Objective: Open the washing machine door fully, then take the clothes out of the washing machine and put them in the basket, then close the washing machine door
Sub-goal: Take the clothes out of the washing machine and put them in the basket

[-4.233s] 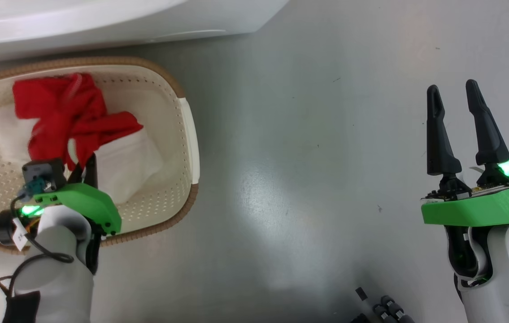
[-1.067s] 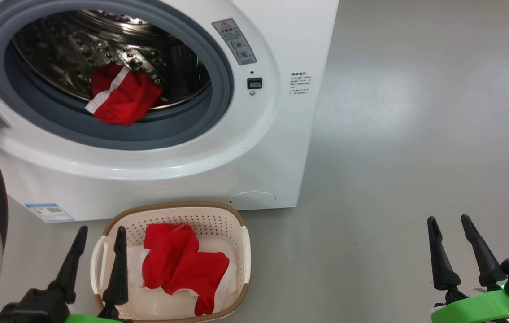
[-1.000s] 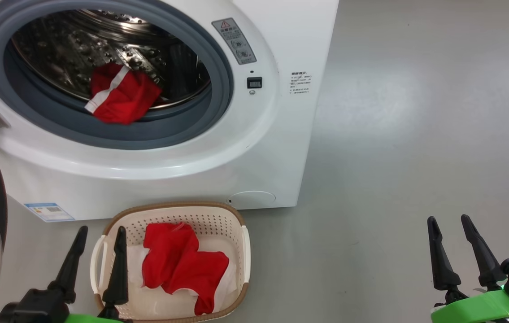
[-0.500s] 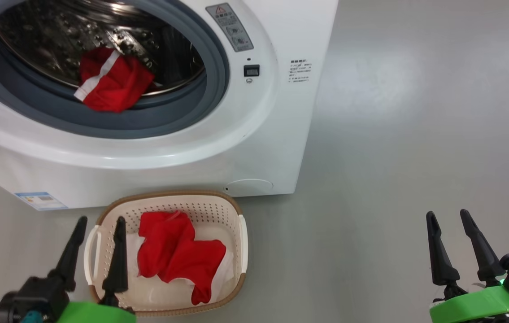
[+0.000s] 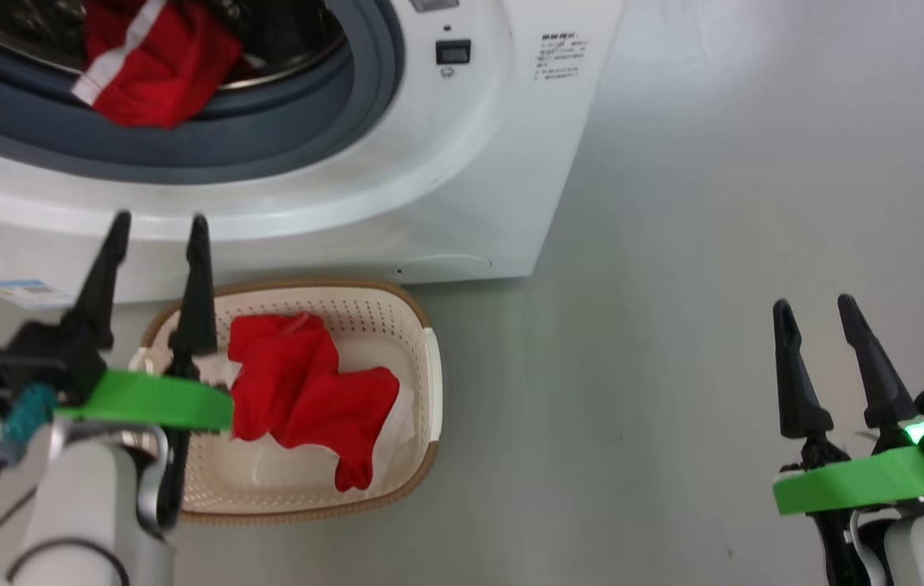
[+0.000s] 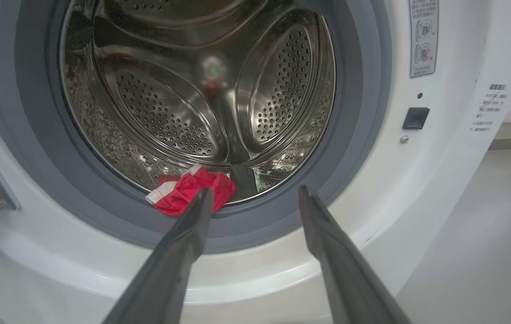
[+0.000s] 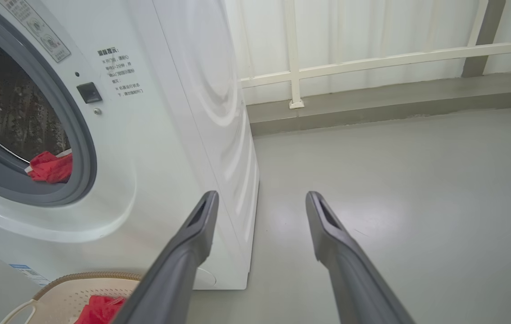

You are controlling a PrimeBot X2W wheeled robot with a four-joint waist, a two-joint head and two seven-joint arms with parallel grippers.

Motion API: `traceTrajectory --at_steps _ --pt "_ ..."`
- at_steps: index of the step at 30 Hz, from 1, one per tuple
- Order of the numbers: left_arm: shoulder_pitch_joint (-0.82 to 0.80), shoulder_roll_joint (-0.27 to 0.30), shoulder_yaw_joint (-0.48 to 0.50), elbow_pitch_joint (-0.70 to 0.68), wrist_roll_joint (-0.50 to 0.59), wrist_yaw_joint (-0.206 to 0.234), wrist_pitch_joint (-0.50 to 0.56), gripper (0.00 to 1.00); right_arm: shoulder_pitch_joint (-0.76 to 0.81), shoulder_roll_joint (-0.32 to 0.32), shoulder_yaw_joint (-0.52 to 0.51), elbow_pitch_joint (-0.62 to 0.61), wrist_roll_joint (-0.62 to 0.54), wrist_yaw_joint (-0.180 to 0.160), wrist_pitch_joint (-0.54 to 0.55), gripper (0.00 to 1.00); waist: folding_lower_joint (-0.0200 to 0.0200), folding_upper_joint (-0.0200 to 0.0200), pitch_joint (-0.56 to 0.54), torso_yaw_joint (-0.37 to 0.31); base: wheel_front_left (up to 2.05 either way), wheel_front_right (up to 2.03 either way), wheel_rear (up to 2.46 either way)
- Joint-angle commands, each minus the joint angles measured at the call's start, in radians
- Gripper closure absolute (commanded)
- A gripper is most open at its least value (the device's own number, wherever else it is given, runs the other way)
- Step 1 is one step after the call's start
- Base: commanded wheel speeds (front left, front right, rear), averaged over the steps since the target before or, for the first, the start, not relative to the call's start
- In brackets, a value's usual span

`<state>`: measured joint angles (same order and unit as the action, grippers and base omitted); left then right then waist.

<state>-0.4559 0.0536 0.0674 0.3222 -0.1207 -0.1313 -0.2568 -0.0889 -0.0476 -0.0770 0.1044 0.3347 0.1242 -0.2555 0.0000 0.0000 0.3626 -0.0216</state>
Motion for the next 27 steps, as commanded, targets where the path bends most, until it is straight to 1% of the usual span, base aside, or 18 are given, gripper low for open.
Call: traceTrajectory --at_steps 1,7,12,18,27 --pt "-0.034 0.034 0.030 -0.012 0.011 0.001 -0.005 0.00 -0.026 -0.003 0.031 -0.027 0.007 0.007 -0.006 0.00 0.0000 0.0000 0.070 -0.011 0.00 0.00 0.00" --pt "-0.227 0.077 0.032 0.098 0.010 0.001 -0.005 0.00 -0.086 -0.003 0.043 -0.032 0.029 0.007 -0.006 0.00 0.0000 0.0000 0.158 -0.033 0.00 0.00 0.00" --pt "-0.392 0.113 0.012 0.232 0.031 0.002 -0.005 0.00 -0.121 -0.003 0.044 -0.036 0.040 0.007 -0.006 0.00 0.0000 0.0000 0.212 -0.045 0.00 0.00 0.00" --pt "-0.570 0.146 -0.014 0.409 0.063 0.020 -0.005 0.00 -0.153 -0.003 0.049 -0.038 0.052 0.007 -0.006 0.00 0.0000 0.0000 0.258 -0.064 0.00 0.00 0.00" --pt "-0.777 0.204 -0.043 0.651 0.103 0.066 -0.003 0.00 -0.186 -0.003 0.067 -0.037 0.074 0.007 -0.006 0.00 0.0000 0.0000 0.305 -0.108 0.00 0.00 0.00"
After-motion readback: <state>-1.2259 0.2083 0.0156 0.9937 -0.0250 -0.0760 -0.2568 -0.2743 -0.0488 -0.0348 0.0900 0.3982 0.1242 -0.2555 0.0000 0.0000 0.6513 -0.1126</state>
